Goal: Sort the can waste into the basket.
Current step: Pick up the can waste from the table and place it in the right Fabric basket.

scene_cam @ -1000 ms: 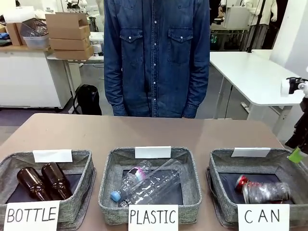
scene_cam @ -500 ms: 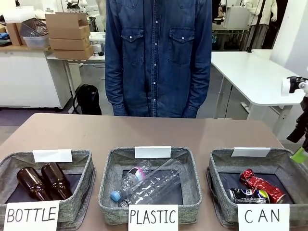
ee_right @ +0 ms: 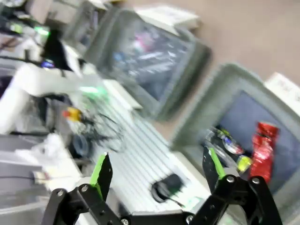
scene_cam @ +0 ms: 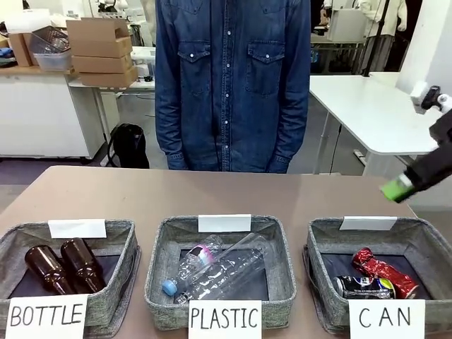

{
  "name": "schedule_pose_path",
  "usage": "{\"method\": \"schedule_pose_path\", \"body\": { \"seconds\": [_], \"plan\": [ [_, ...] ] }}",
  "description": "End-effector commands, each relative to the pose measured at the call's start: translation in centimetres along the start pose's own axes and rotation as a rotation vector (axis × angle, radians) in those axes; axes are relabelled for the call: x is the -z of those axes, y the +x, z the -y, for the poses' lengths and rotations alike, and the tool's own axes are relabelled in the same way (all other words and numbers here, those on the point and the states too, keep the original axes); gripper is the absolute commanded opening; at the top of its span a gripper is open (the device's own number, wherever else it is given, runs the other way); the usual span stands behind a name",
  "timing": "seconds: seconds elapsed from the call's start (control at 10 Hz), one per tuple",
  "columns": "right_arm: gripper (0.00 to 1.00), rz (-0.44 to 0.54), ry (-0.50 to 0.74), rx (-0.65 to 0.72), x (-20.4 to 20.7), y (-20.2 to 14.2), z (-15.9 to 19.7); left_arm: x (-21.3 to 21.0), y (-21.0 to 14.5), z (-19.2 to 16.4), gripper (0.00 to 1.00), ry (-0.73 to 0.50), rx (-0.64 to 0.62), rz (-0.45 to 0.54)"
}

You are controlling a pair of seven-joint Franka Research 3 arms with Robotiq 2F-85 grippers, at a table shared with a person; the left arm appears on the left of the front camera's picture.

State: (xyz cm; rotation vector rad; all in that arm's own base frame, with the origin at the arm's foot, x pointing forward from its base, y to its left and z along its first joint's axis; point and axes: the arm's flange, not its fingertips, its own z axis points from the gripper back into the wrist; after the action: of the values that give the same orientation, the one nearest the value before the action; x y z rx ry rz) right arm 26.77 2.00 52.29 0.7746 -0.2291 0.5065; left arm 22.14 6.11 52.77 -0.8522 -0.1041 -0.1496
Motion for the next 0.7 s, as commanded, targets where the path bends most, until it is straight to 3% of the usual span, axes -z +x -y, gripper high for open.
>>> {"method": "schedule_pose_path", "body": {
  "seconds": [0.0, 0.1, 0.2, 0.6],
  "plan": [
    [1.0, 0.625, 0.484, 0.402, 1.8, -3.4, 3.1, -0.1, -0.1, 0.2, 1.0, 0.005, -0.013, -0.004],
    [1.0, 0.717, 0.541, 0.503, 1.6, -2.9, 5.3, -0.1, -0.1, 0.2, 1.0, 0.005, -0.013, -0.004],
    [1.0, 0.089, 0.112, 0.086, -0.8, 0.1, 1.3, -0.1, -0.1, 0.2, 1.0, 0.005, -0.013, -0.004],
    [1.0, 0.089, 0.112, 0.086, -0.8, 0.1, 1.3, -0.1, -0.1, 0.2, 1.0, 0.005, -0.013, -0.004]
  ]
}}
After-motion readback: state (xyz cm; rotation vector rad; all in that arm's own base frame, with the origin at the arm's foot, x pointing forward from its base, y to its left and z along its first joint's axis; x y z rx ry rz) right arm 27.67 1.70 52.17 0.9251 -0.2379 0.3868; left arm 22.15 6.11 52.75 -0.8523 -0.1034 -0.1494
